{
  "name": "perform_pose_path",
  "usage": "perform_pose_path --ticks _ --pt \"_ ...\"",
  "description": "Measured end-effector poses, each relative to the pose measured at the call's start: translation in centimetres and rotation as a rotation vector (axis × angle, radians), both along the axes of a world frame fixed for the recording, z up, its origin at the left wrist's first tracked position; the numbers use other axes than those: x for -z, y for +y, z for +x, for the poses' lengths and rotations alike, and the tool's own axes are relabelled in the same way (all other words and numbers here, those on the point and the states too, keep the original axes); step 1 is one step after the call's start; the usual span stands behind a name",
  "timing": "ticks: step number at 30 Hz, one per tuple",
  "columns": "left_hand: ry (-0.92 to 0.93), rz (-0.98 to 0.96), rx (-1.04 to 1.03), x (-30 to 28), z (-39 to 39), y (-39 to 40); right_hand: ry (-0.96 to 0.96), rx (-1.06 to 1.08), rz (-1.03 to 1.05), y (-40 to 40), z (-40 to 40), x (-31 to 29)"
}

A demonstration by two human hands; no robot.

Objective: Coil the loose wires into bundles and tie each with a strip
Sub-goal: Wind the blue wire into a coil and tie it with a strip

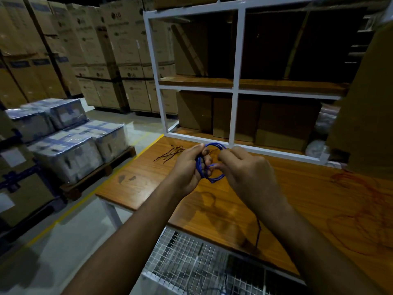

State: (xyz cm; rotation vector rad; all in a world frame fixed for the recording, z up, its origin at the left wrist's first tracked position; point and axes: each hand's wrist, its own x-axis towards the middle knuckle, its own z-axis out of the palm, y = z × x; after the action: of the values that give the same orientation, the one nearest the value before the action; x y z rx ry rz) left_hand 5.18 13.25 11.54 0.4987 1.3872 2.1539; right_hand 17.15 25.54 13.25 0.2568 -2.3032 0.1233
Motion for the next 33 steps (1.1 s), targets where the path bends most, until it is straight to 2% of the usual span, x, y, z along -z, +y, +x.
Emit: perform_pose_path --ticks 2,3,6,7,9,12,14,16,19,21,24,27,29,31,33 --pt "-0.045 -0.002 0.040 -0.1 0.2 0.0 -0.049 0.083 -0.148 0.5 -0.8 0.3" --pt "-0.080 0.015 0.062 -0.1 0.3 0.0 -0.159 0.086 -0.273 0.9 -1.2 0.4" --pt "-0.169 0.090 0.117 -0.2 0.3 -0.1 -0.631 -0.202 -0.655 2.7 -1.4 0.2" --pt "-0.183 0.098 0.131 -0.1 0.2 -0.2 -0.702 -0.280 -0.710 3.2 -1.2 -0.2" --pt "-0.183 0.079 0.174 -0.1 0.2 -0.3 -0.637 -0.276 -0.705 4.0 -1.1 -0.7" --pt "-0.172 0.026 0.246 -0.1 0.7 -0.3 -0.317 -0.129 -0.559 4.4 -2.1 -1.1" --pt "-0.184 0.007 0.277 -0.1 0.9 -0.3 -0.185 -0.095 -0.430 4.6 -3.0 -1.2" --pt "-0.199 0.005 0.321 -0.5 0.9 -0.6 -0.136 -0.011 -0.329 5.0 -3.8 -0.9" --pt "-0.225 0.022 0.379 -1.2 0.6 -1.3 -0.216 0.162 -0.380 5.3 -4.5 -0.1" --pt "-0.242 0.021 0.382 -1.5 0.6 -1.5 -0.356 0.133 -0.549 5.3 -4.8 0.6" --pt "-0.279 0.090 0.332 -1.8 0.5 -1.8 -0.689 -0.139 -0.984 5.9 -4.4 2.0" --pt "-0.233 0.139 0.213 -2.2 -0.5 -2.3 -0.935 -0.324 -1.198 7.9 -3.5 5.5" --pt "-0.200 0.144 0.159 -2.4 -1.1 -2.6 -0.981 -0.409 -1.432 8.6 -2.5 7.9" --pt "-0.167 0.131 0.123 -2.4 -1.4 -2.7 -0.929 -0.418 -1.654 8.0 -1.8 9.3" --pt "-0.119 0.113 0.080 -2.2 -1.4 -2.3 -0.835 -0.307 -1.695 6.2 -1.5 9.7"
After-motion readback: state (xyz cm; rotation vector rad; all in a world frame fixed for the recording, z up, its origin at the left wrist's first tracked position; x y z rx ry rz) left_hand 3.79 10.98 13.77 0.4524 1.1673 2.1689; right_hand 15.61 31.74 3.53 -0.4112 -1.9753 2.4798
